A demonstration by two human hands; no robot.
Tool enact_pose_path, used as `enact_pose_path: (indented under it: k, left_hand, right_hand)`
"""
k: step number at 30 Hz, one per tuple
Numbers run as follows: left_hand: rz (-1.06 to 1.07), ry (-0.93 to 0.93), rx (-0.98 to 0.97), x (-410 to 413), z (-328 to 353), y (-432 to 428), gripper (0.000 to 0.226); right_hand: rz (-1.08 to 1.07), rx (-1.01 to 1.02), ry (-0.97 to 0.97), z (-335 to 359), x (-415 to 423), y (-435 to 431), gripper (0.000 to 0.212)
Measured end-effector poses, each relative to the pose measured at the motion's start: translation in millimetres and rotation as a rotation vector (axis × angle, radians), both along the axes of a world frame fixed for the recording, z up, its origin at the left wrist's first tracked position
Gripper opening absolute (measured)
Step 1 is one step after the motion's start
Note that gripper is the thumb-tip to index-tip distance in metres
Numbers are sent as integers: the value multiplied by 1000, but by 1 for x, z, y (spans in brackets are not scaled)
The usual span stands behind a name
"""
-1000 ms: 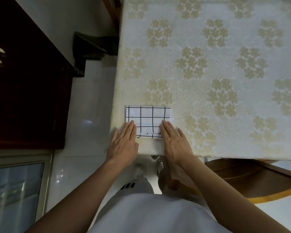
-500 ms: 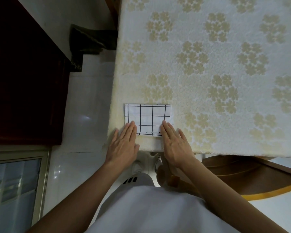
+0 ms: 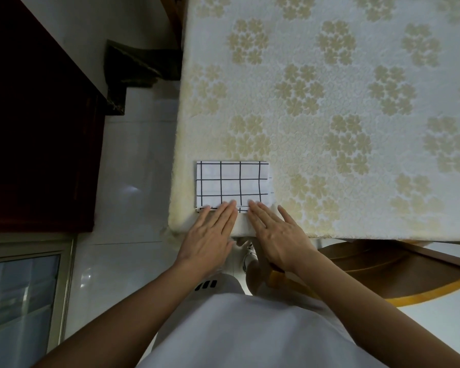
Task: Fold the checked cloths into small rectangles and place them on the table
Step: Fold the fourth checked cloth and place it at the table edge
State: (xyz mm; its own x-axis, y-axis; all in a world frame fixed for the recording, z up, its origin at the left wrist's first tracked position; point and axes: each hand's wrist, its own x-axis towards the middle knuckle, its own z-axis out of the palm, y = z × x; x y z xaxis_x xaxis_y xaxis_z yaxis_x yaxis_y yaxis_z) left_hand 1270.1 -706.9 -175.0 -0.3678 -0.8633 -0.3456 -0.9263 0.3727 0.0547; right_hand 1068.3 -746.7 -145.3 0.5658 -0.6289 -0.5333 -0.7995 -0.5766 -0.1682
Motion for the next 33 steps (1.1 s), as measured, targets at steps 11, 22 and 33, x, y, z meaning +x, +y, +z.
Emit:
enact_pose_path:
  k: [11, 22, 33]
  left_hand:
    - [-49, -45, 28, -4, 1, -8, 71]
    - [-52, 46, 20, -1, 10, -24, 64]
    - [18, 47, -57, 17, -3, -31, 60]
  right_hand:
    - [-14, -1, 74, -5, -2, -4, 67]
    - [-71, -85, -117, -13, -1, -4, 66]
    - [-85, -151, -175, -27, 10, -28, 76]
